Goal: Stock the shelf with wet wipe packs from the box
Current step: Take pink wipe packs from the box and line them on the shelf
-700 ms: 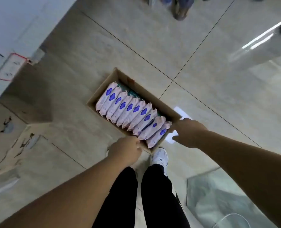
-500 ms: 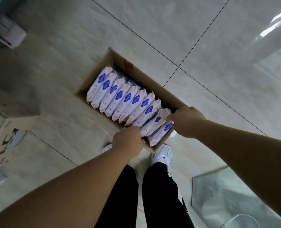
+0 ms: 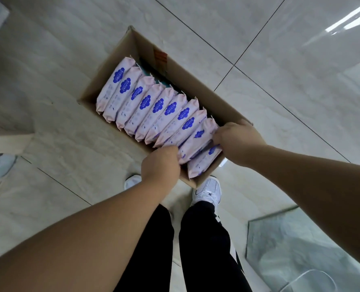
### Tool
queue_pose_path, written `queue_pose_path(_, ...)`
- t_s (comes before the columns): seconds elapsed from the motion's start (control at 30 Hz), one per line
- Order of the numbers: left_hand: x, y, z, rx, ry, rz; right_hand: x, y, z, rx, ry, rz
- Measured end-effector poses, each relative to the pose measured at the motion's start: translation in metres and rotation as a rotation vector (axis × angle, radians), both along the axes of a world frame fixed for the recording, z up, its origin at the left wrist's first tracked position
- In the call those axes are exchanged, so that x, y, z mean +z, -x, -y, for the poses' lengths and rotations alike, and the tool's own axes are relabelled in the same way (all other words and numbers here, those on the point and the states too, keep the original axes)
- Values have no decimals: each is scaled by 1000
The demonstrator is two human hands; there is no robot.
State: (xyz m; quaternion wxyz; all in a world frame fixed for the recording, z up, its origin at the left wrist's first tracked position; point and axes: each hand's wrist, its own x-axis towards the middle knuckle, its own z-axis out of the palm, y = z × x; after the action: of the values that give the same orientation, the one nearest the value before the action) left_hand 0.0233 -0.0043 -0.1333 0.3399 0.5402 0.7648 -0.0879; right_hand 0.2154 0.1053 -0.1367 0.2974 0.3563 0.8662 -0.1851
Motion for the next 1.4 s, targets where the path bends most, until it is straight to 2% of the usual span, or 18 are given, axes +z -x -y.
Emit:
queue_pose_path(0.07,20,7,-1,-3,-88,75,17,4,2,-44,51,-47)
queue_pose_path(0.2,82,36,-12,55,-219,248,83,11,1,-317,215,-192)
queue_pose_path(0.4,247,87,-62,206,-320,303,261,34,-39,-520,313,-468)
queue_pose_path(0.53,387,125,-105,228,-434,308,401,58,-78,-532,287,-595)
queue_pose_path(0.67,529,151,-124,280,-591,273,546,84,-104,-447,286,-735)
queue_pose_path(0.8,653,166,-114,423,-764,262,667,110,-111,-372,302,-871)
queue_pose_path(0.9,724,191,-86,510,-862,261,740,135,-106,-317,321,-977)
queue_pose_path(1.13,829,245,-7,693,-1050,246,846,217,-69,-150,408,-1060)
queue_pose_path(1.4,854,325,82,799,-1107,194,879,329,-4,-6,458,-989)
